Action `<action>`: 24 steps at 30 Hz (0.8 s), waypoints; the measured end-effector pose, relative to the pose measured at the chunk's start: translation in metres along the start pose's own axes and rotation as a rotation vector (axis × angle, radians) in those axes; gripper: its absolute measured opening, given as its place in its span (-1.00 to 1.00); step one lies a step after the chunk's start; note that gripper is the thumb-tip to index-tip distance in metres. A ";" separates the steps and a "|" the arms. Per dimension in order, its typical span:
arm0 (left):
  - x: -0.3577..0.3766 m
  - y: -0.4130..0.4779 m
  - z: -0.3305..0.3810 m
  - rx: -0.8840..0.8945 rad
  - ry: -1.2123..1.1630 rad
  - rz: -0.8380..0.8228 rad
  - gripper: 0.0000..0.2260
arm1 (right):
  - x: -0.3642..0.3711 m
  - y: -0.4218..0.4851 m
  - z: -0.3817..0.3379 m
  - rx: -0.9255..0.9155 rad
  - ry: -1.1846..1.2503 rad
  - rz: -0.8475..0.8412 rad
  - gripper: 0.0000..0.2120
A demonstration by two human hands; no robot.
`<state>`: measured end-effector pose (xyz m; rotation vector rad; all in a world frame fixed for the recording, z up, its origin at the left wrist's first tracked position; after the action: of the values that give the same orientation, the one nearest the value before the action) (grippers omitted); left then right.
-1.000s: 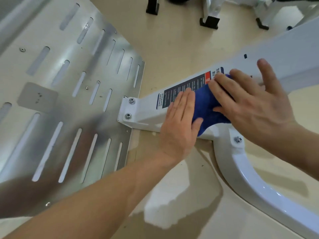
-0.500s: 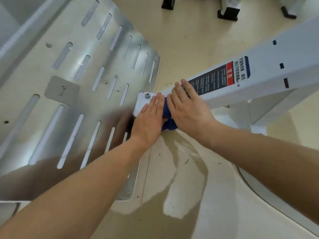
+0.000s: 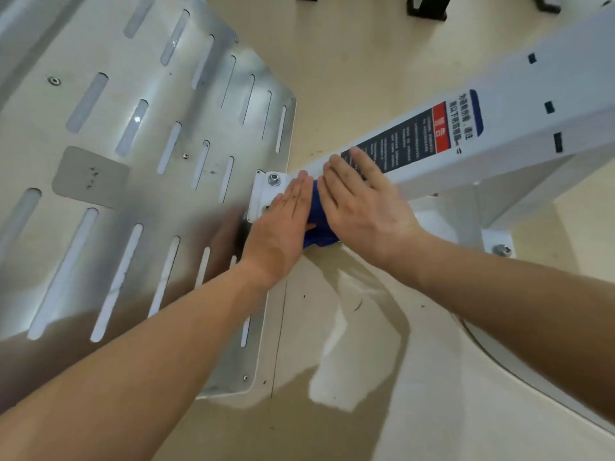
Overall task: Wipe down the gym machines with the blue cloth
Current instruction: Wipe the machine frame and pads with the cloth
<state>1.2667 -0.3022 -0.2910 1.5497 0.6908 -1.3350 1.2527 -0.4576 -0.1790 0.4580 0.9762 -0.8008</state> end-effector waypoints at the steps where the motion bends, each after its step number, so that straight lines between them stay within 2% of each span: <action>1: 0.002 -0.001 -0.004 0.000 -0.024 -0.018 -0.32 | 0.004 0.003 -0.004 0.007 0.024 -0.005 -0.44; 5: -0.015 -0.004 -0.005 -0.030 -0.225 -0.061 -0.44 | 0.012 -0.002 -0.005 0.014 0.068 0.108 -0.59; 10: -0.044 -0.010 0.014 0.036 -0.017 0.032 -0.39 | 0.010 -0.031 0.003 -0.027 0.229 0.462 -0.74; 13: -0.055 -0.017 0.027 0.121 -0.032 0.165 -0.50 | 0.004 -0.058 0.005 0.021 0.279 0.592 -0.79; 15: -0.062 -0.022 0.033 0.164 -0.090 0.205 -0.65 | 0.007 -0.079 0.004 0.072 0.338 0.526 -0.83; 18: -0.072 -0.028 0.047 0.198 -0.141 0.216 -0.74 | 0.022 -0.107 0.002 0.148 0.513 0.326 -0.93; 21: -0.074 -0.037 0.064 0.255 -0.102 0.148 -0.77 | 0.033 -0.124 -0.004 0.190 0.692 0.177 -0.74; 24: -0.070 -0.044 0.072 0.260 -0.053 0.059 -0.80 | 0.036 -0.133 -0.015 0.202 0.770 0.077 -0.65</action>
<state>1.1805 -0.3387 -0.2337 1.7181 0.4474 -1.4604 1.1529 -0.5465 -0.2176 1.0167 1.5786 -0.6580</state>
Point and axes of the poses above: each hand's wrist, its own y-axis towards the middle knuckle, its own x-axis out of the palm, z = x × y, the point moved 1 cm from there along y, towards the middle knuckle, and after that the axes turned 12 degrees about y, right-handed, at the moved point
